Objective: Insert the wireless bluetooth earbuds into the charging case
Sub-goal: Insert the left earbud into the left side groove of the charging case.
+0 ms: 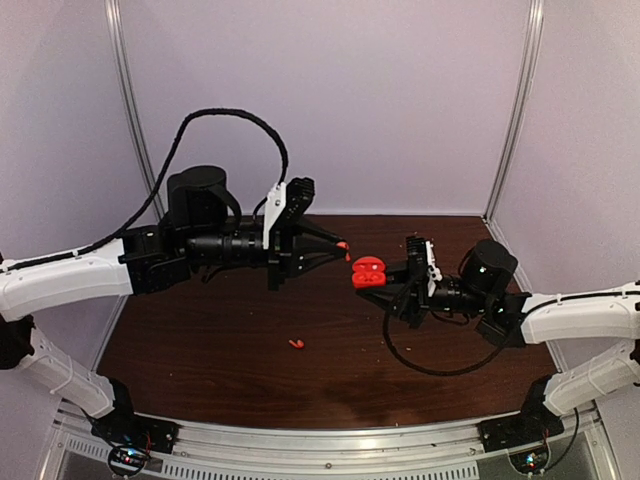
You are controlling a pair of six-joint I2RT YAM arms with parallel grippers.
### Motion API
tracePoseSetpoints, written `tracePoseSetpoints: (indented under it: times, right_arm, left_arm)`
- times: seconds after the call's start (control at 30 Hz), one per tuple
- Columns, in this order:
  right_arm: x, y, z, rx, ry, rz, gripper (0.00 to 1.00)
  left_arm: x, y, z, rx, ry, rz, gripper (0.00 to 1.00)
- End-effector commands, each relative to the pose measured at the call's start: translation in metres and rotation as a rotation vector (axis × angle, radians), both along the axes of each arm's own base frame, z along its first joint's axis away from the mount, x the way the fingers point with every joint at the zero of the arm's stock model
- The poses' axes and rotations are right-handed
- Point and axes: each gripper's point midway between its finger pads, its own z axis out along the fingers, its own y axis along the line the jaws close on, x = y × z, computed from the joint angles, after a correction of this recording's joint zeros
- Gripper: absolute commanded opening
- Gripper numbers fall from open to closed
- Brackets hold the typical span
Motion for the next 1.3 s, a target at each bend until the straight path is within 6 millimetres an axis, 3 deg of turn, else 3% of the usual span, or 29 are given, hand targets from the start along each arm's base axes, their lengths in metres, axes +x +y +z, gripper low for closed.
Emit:
tracePoseSetpoints:
  times: [0.0,0.17,0.5,1.27]
  right_arm:
    - [-0.003,0.003,0.02,0.05,0.001,0.02,0.0]
    - [-0.001,0.002,0.024,0.057,0.004,0.007,0.0]
    - [-0.018,0.008,0.027,0.057,0.051,0.131,0.0]
    - [-0.035,0.014,0.031,0.04,0.117,0.266,0.0]
  left_arm:
    - [-0.004,-0.008,0.011,-0.012,-0.041,-0.022,0.09]
    - [-0.003,-0.013,0.004,0.006,-0.04,-0.008,0.09]
    - [-0.01,-0.025,-0.01,0.055,-0.052,-0.069,0.09]
    - [-0.028,-0.027,-0.036,0.163,-0.087,-0.2,0.08]
